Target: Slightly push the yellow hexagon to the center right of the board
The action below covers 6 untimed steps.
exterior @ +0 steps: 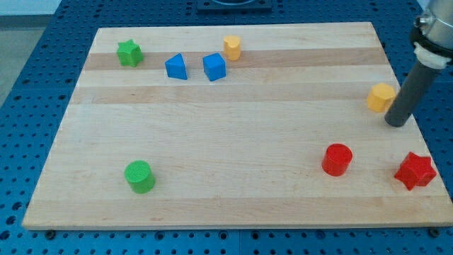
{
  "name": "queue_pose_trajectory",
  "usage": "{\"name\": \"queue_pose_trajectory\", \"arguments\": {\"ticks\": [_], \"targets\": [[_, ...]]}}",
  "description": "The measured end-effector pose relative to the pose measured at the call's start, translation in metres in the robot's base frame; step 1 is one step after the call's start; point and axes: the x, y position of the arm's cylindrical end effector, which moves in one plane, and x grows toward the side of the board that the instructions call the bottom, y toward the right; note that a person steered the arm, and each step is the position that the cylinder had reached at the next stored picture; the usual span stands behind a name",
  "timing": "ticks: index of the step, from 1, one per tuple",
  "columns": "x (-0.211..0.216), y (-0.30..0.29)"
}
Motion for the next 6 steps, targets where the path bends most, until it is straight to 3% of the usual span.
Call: {"name": "queue_pose_trajectory", "arguments": {"ticks": [3, 4, 6], "targets": [[-0.021, -0.011], [-0.012, 0.009], [-0.036, 0.031]]}}
